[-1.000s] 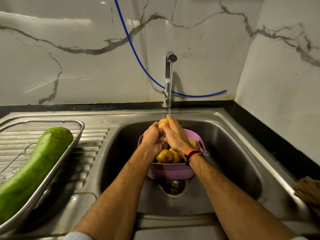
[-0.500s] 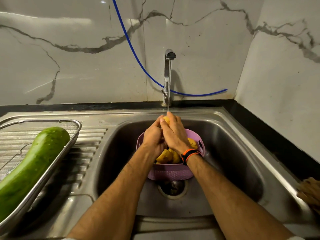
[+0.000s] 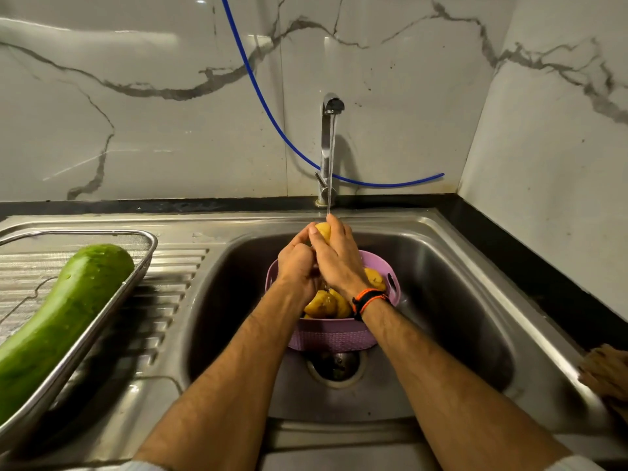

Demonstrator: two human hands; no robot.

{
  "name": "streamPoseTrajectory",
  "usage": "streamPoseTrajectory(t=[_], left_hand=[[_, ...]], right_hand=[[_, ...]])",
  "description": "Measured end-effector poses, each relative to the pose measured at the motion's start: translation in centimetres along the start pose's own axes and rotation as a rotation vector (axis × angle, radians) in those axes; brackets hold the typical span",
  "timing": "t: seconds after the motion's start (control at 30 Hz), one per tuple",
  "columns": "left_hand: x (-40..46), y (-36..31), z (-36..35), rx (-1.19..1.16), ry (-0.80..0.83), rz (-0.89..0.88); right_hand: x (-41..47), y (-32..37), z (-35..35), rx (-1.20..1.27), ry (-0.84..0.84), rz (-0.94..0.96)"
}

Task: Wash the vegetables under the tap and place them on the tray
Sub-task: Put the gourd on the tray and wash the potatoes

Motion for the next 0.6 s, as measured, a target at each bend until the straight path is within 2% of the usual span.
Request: streamPoseTrajectory(t=[0.13,0.3,0.4,0.6], left_hand=[[-0.5,-0.3,-0.6,0.087,0.082,-0.063],[-0.4,-1.7,-0.5,0.265,0.075,-0.309],[-1.1,-0.9,-1.0,0.274,0.147,-0.279],[-0.2,-1.2,-0.6,0.338,0.078,-0.349]], right_hand=[[1.0,-0.3,1.2,0.013,-0.035,-0.010],[0.3,-0.5,0.4,-0.028,0.008,0.029],[1.1,-0.7,0.9,-0.032,0.005,0.001],[0.3,-0.6,0.5,0.012,0.056,0.002]])
Point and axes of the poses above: each hand's wrist, its own x-axis towards the middle knuckle, its own z-axis out of the back of the hand, y = z × x, the point moved 6 cm from there along x, towards the middle knuckle, and after that the axes turned 9 degrees about -y, right-handed, at the moved point
